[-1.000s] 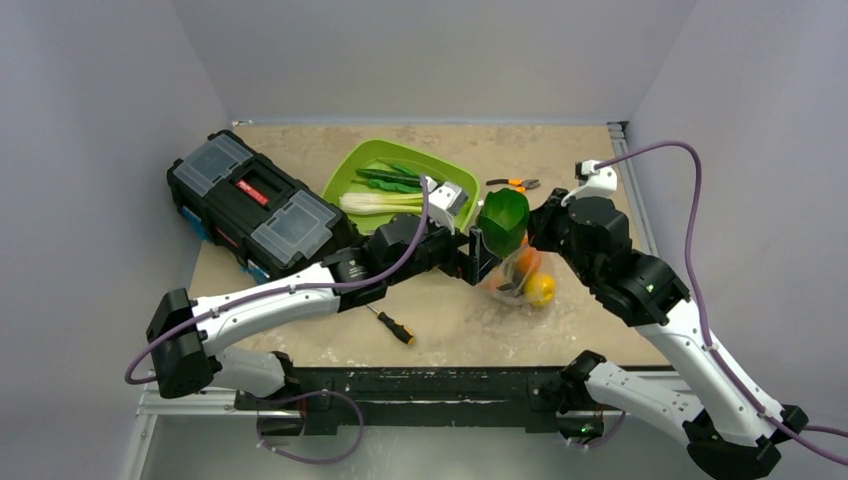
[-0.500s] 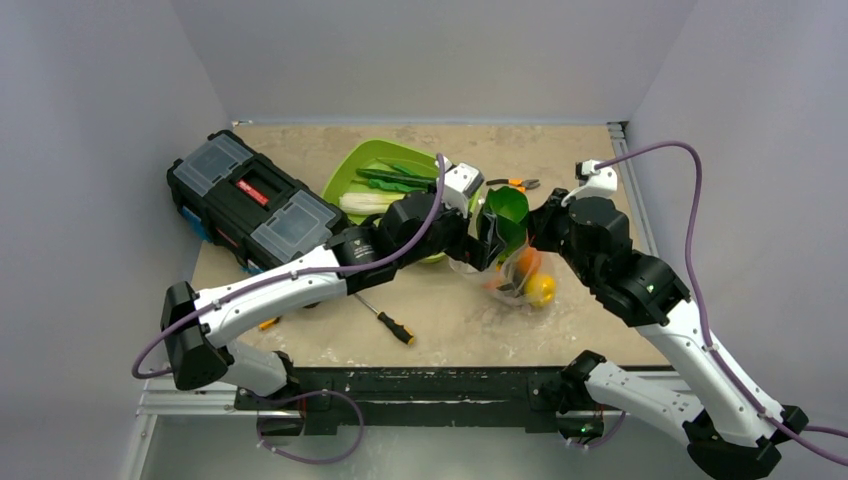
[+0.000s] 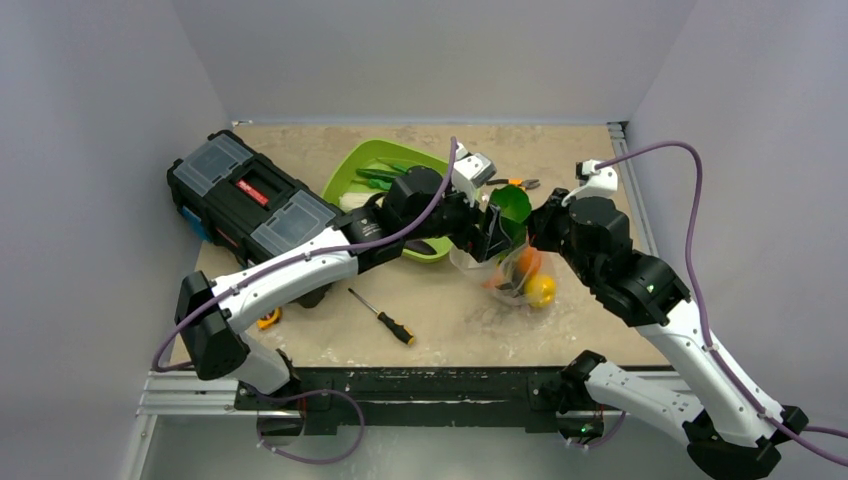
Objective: Place the food in the zip-top bag and seal the zipper
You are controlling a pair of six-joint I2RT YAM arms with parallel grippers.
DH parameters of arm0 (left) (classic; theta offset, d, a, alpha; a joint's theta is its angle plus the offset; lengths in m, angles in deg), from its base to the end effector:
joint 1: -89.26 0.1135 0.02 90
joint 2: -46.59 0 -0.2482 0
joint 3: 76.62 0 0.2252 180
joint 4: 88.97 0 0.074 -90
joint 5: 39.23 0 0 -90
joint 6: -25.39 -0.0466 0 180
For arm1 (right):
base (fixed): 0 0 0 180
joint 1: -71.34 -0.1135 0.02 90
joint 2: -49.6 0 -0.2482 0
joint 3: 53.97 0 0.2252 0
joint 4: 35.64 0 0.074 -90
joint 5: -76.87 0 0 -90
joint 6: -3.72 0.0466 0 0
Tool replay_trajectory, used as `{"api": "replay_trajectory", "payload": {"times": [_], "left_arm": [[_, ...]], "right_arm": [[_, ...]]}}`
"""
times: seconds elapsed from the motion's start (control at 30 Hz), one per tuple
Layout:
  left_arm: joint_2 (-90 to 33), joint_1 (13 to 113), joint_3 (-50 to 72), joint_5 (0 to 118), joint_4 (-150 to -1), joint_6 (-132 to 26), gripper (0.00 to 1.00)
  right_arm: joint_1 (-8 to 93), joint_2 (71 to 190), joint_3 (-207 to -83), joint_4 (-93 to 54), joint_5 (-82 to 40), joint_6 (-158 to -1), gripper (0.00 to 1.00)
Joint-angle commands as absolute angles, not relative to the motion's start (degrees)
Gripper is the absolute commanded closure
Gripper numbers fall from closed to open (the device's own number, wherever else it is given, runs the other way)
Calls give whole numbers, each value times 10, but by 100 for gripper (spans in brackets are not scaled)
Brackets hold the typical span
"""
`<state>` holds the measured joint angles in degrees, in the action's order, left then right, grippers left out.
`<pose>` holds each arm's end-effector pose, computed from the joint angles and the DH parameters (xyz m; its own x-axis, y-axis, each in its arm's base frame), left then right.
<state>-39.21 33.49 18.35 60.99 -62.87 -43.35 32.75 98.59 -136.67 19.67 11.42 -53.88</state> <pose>0.1838 -0.2848 0.3620 -0.4823 0.0745 -0.8728 0.7879 0.4724 -0.3950 0.1314 0.0801 0.3829 -0.3852 0.3162 -0.8670 -0.0699 0.9268 0.3691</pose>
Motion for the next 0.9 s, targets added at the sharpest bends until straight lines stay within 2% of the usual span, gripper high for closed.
{"api": "replay_trajectory", "payload": {"times": [0.0,0.07,0.13,0.27,0.37,0.43,0.67,0.87], "left_arm": [[-406,350,222,700,-665,-439,32],[-408,359,228,715,-661,-427,54],[-398,364,219,710,-672,-414,67],[-372,372,212,689,-678,-385,84],[-352,378,201,678,-696,-339,91],[-341,382,192,667,-713,-313,99],[-308,397,150,606,-782,-177,100],[-302,393,68,561,-881,-36,100]], "right_arm": [[329,979,-1386,180,126,-538,100],[328,980,-1387,179,127,-539,100],[329,981,-1388,180,128,-539,100],[329,981,-1386,180,129,-539,100],[329,981,-1386,182,131,-539,100],[328,983,-1388,181,131,-540,100],[329,986,-1389,180,128,-536,100],[329,990,-1388,170,122,-518,100]]}}
